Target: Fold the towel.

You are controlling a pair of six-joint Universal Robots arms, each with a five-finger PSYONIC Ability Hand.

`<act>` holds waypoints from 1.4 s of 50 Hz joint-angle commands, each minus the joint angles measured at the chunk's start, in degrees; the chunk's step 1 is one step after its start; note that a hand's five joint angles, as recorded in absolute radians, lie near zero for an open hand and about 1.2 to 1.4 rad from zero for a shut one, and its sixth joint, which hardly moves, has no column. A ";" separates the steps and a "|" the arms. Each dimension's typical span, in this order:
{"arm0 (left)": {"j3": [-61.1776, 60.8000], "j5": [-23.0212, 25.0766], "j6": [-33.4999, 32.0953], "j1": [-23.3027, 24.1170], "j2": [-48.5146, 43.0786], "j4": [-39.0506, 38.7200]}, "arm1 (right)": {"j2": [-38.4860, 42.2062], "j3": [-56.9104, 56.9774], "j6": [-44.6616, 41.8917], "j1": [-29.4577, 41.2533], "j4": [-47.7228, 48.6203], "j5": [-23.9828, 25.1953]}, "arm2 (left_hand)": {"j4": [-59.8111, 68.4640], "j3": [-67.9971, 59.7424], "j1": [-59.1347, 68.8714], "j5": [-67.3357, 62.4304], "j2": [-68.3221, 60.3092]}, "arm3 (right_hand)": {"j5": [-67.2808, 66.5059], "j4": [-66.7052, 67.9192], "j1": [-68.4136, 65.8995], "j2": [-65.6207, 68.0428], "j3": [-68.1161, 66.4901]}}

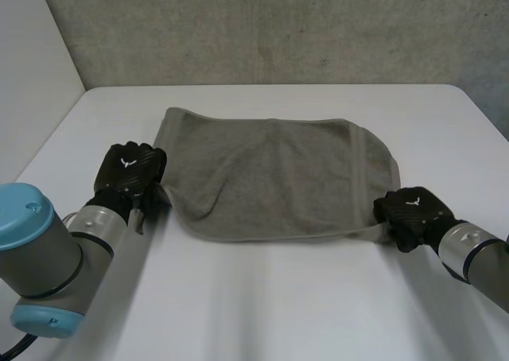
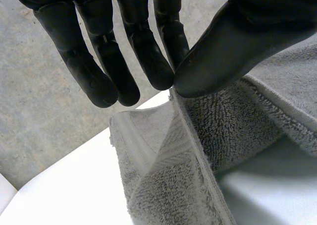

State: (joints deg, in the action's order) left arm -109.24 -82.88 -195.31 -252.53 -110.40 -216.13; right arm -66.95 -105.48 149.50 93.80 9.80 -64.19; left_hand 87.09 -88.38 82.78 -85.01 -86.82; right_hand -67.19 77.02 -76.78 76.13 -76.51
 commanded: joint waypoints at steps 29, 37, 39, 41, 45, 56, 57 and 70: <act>-0.44 -0.44 -13.43 -0.77 -4.74 0.53 | -5.82 -2.18 4.75 -5.39 11.82 -8.06 | -49.29 50.58 -44.97 57.21 49.02 | -2.81 2.98 -3.22 3.87 -3.49; -0.62 -0.44 -13.52 -0.77 -4.74 1.06 | -5.82 -2.71 5.01 -5.21 11.82 -7.97 | -43.57 44.86 -39.25 51.49 43.30 | -2.81 2.98 -3.22 3.87 -3.49; -0.62 -0.35 -13.52 -0.77 -4.65 1.15 | -5.82 -2.71 5.01 -5.21 11.91 -7.97 | -40.88 42.17 -36.56 48.80 40.61 | -2.81 2.98 -3.22 3.87 -3.49; -0.62 -0.35 -13.52 -0.77 -4.47 1.24 | -5.91 -2.71 5.10 -5.21 12.00 -7.97 | -27.34 28.63 -23.02 35.26 27.07 | -2.81 2.98 -3.22 3.87 -3.49; -0.62 -0.35 -13.52 -0.77 -4.12 2.03 | -5.91 -2.71 5.01 -5.30 12.00 -8.06 | -7.91 9.20 -3.59 15.83 7.64 | -2.81 2.98 -3.22 3.87 -3.49; -0.62 -0.70 -15.54 -1.29 6.78 4.14 | -17.39 -2.10 7.28 -5.12 10.51 -7.53 | -7.09 8.38 -2.78 15.01 6.82 | -2.81 2.98 -3.22 3.87 -3.49; -0.97 -0.96 -15.37 -1.82 10.87 4.22 | -17.42 -2.10 7.29 -5.12 10.50 -7.53 | -7.09 8.38 -2.78 15.01 6.82 | -2.81 2.98 -3.22 3.87 -3.49; 7.54 -1.23 -13.87 -1.56 31.04 13.69 | -29.22 25.29 11.26 -7.93 -19.95 0.37 | -7.09 8.38 -2.78 15.01 6.82 | -2.81 2.98 -3.22 3.87 -3.49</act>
State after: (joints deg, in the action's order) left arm -106.93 -84.62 -209.58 -254.53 -82.82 -208.87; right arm -98.75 -94.23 161.75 88.02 6.25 -66.92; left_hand 87.11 -88.30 83.65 -84.67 -86.79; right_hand -67.20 77.19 -76.80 76.24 -76.74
